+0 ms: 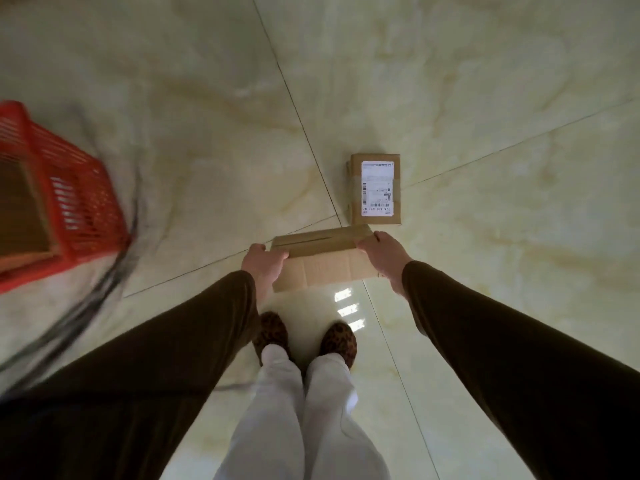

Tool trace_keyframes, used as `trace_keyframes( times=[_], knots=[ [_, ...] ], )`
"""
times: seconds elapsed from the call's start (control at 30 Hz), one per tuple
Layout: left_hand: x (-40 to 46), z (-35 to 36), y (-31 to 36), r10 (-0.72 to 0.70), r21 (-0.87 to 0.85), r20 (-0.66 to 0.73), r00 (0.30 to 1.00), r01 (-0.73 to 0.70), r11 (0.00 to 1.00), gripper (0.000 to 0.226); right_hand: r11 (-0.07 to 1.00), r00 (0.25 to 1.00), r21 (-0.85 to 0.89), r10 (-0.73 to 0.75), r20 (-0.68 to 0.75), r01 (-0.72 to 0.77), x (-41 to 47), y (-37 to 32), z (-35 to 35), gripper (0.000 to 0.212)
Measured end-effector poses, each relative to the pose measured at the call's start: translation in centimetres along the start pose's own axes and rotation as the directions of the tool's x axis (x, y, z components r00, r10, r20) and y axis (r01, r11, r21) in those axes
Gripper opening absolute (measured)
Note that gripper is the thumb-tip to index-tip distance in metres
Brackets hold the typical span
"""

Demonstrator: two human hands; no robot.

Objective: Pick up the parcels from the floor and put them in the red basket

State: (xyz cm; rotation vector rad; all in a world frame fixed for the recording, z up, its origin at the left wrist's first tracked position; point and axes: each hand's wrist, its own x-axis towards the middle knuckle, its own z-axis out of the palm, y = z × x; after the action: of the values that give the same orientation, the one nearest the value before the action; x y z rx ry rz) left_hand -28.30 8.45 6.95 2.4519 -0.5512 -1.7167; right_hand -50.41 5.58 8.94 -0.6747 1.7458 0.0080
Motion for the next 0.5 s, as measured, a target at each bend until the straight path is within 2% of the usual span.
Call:
trace_keyframes(
  times=[0.13, 0.23, 0.37, 0.5],
  knots=[
    [-3.4, -6.0, 1.1, 0.06, -0.14, -0.057, 0.997, -0.067, 0.988, 0.039, 0.991, 0.991, 0.026, -0.134, -0.011, 0.134, -4.7, -5.1, 1.7, 0.052],
    [-5.2, -11.2, 1.0, 0.146, -0.243, -0.106, 0.984, -0.168, 0.955, 0.037, 0.973, 0.973, 0.038, -0.225, -0.045, 0.226, -7.7, -8.7, 4.2, 0.045],
    [-7.4, -18.3, -0.7, 0.253, -0.352, -0.168, 0.953, -0.298, 0.887, 0.034, 0.947, 0.946, 0.06, -0.308, -0.099, 0.315, -11.4, -12.4, 9.4, 0.05],
    [-9.8, -25.1, -3.8, 0.307, -0.446, -0.232, 0.923, -0.382, 0.809, 0.035, 0.921, 0.917, 0.074, -0.368, -0.156, 0.383, -14.9, -14.6, 16.2, 0.047]
  ],
)
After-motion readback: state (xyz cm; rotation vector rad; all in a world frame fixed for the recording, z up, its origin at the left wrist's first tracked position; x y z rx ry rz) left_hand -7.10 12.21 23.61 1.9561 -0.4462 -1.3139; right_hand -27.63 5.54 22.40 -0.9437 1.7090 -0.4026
